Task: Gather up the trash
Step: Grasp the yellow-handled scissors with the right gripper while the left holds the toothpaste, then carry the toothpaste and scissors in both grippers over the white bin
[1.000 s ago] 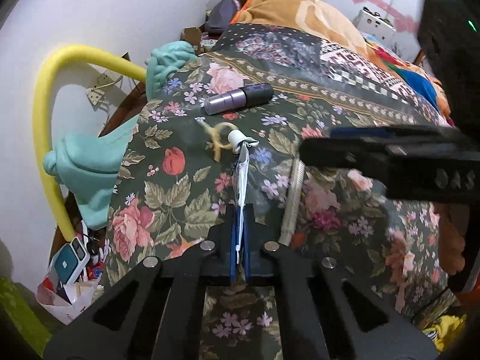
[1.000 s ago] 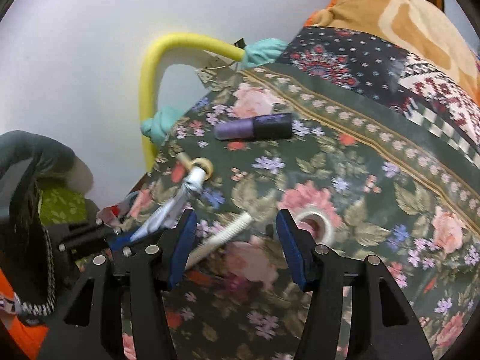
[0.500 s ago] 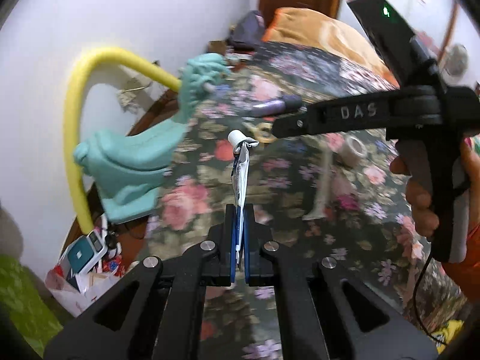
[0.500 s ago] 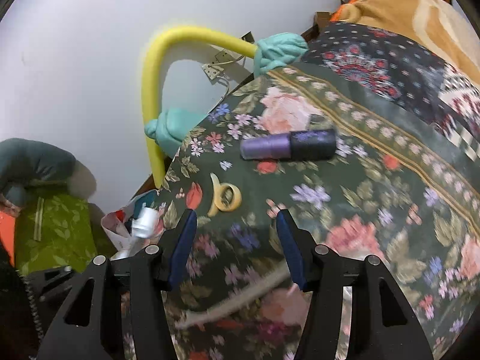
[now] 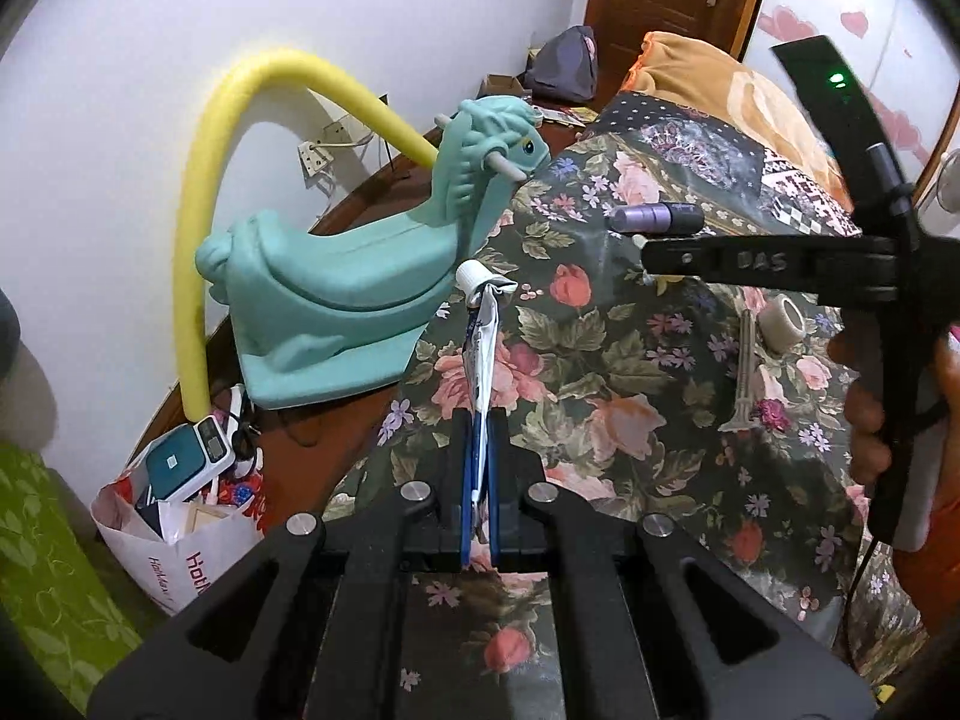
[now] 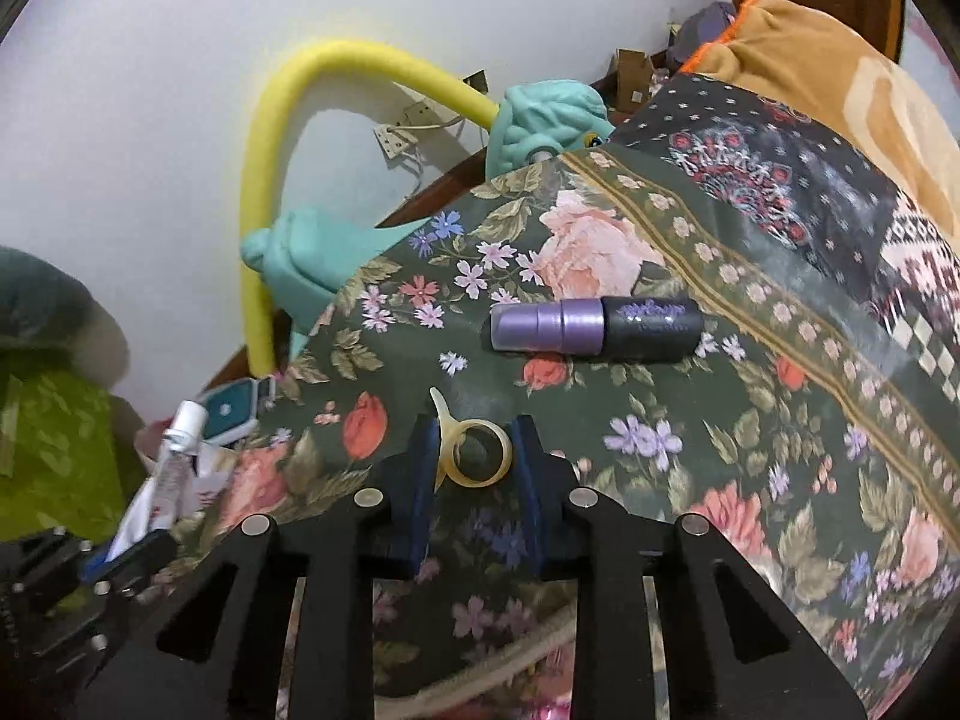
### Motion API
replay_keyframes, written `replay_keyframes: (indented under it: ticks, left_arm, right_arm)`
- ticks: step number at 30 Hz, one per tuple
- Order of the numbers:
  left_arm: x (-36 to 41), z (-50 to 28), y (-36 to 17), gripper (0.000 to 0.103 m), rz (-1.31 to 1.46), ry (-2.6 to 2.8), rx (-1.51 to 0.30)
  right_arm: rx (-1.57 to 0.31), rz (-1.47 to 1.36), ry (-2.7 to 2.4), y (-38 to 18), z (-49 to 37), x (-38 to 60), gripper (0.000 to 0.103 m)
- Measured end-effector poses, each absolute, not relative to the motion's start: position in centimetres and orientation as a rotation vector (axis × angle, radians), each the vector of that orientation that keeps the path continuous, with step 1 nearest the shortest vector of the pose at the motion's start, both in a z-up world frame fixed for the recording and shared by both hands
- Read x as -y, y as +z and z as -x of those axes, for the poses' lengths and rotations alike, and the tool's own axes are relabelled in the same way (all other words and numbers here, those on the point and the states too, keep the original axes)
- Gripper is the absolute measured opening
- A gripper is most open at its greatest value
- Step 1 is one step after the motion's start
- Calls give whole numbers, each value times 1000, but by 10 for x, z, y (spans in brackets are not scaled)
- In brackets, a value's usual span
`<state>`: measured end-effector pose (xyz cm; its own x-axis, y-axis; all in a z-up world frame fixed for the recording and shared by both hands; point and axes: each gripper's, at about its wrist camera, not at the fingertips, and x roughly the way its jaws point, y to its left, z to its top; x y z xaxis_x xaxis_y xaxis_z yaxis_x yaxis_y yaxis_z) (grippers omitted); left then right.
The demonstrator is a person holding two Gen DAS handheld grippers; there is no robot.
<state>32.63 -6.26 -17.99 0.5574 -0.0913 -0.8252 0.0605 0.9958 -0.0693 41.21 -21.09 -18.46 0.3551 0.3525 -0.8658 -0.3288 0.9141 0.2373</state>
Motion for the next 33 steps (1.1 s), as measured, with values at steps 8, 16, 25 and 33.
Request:
replay_keyframes:
  ticks: [8, 16, 25, 33]
  left_arm:
    - [63, -299, -148, 3, 40, -102, -941]
    - [48, -239, -101, 3, 22, -50, -893]
    - [21, -154, -65, 3, 25, 31, -851]
    - [-10, -85, -64, 3, 60, 104, -854]
  right_arm:
    - [-1050, -8, 458, -131, -371, 219, 22]
    - [-979, -12, 517, -72, -315, 202, 22]
    - [-910, 2, 630, -24, -232, 163, 22]
    - [-915, 38, 722, -19, -167, 126, 22]
